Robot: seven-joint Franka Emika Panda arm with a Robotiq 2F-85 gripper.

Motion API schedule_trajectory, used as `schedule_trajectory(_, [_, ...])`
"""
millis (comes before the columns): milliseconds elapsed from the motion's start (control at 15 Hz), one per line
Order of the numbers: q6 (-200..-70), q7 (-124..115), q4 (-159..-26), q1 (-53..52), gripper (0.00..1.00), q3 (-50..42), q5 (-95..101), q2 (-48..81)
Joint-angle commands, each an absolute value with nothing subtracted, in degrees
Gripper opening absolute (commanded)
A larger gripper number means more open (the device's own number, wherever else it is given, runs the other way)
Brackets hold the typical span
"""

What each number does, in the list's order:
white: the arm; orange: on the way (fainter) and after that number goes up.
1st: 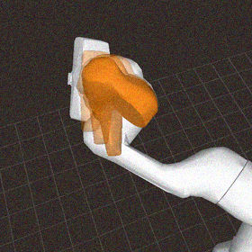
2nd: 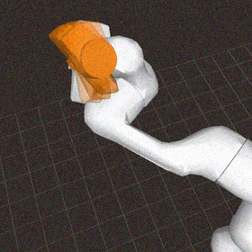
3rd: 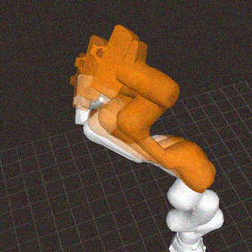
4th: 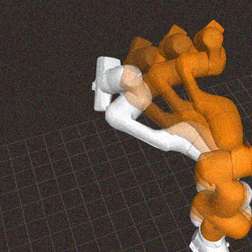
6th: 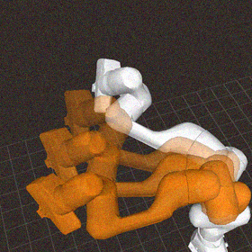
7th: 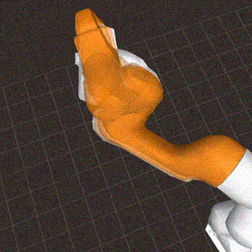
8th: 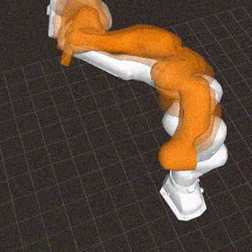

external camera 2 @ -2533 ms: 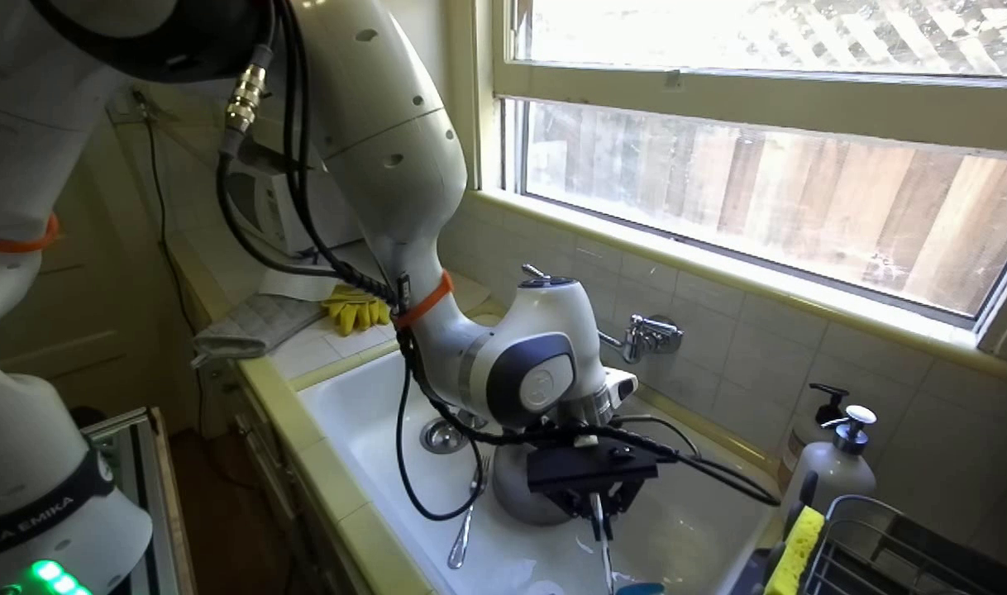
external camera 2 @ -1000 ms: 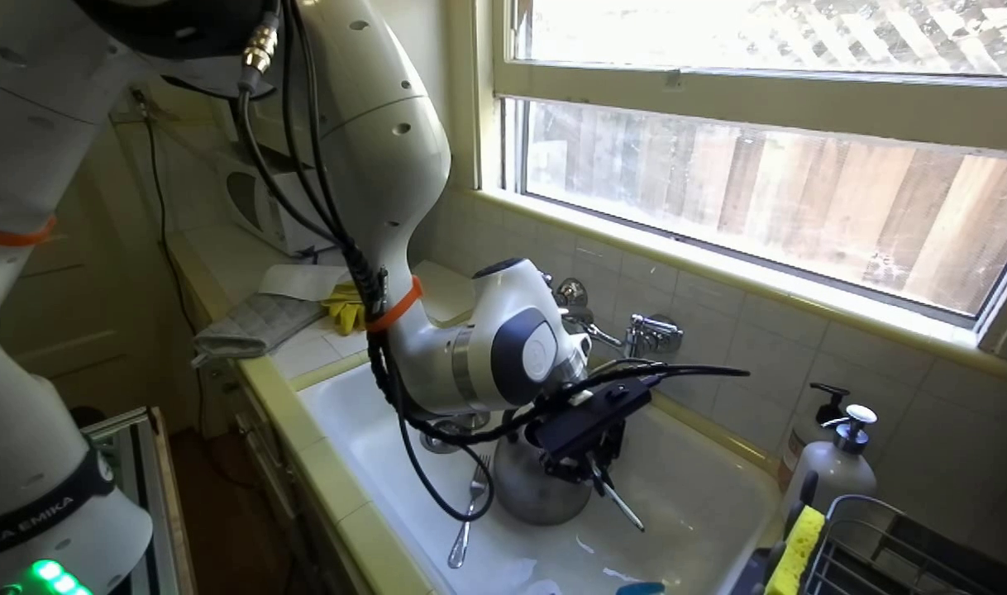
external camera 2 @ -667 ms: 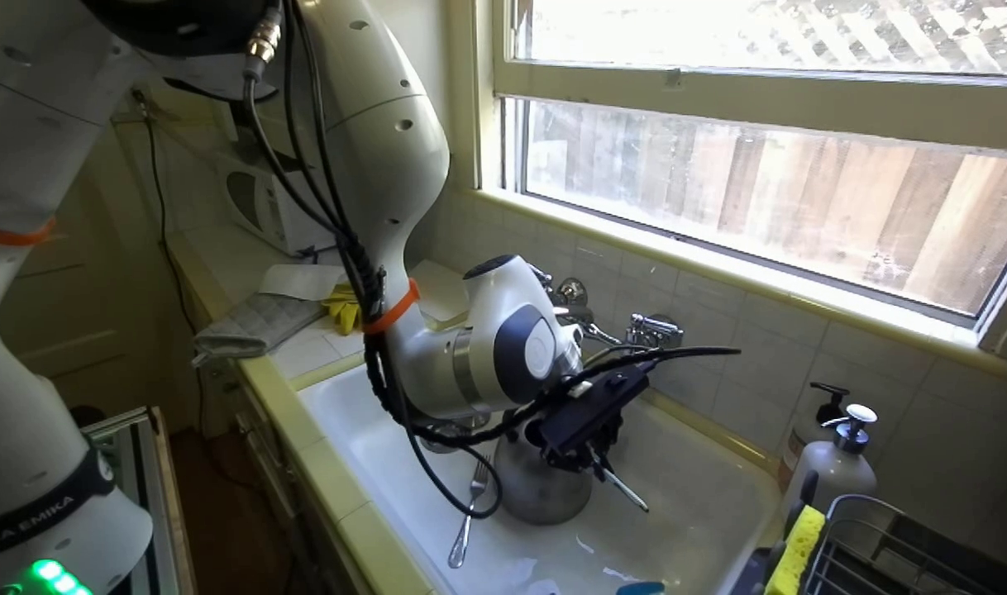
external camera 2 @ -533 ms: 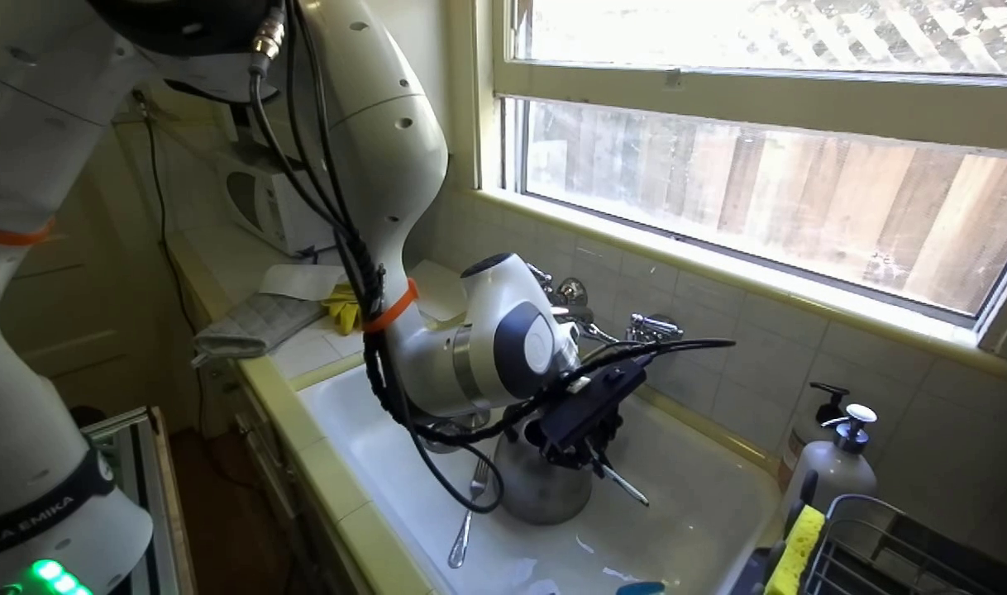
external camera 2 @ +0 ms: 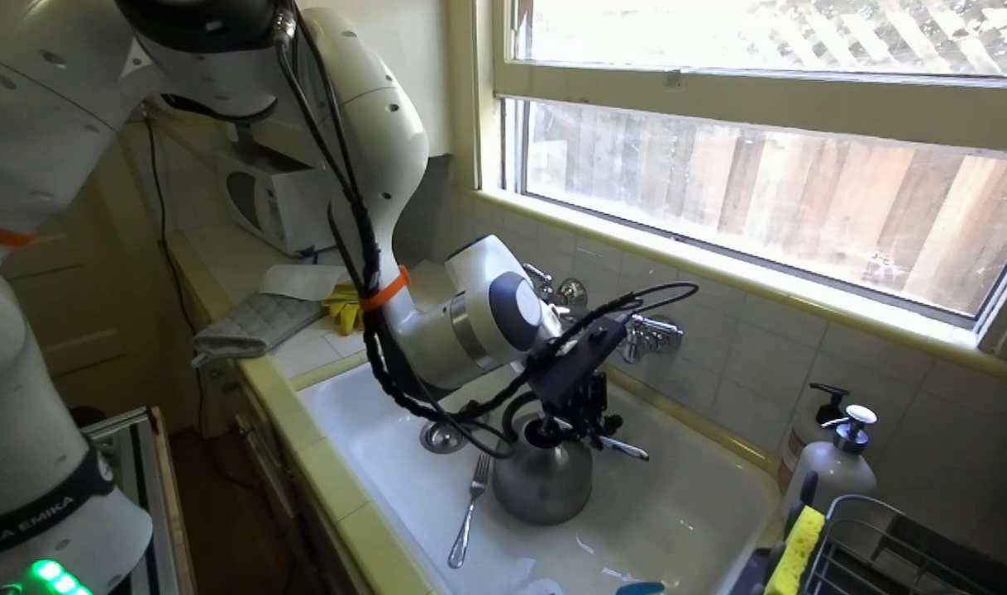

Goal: Pick up the white thing to stir inside the kettle

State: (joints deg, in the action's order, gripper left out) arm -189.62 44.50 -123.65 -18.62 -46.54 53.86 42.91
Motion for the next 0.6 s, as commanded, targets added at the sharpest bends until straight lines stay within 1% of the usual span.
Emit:
schedule_trajectory(0, [-193.8, 42.7, -124.9, -26.6, 0.03, -53.3, 53.1, 48.0])
schedule_trajectory(267, [-194.7, 41.9, -126.3, -32.2, 0.03, -57.6, 51.3, 52.5])
schedule_trajectory(533, [-194.7, 39.1, -127.9, -35.4, 0.03, -58.9, 48.8, 55.4])
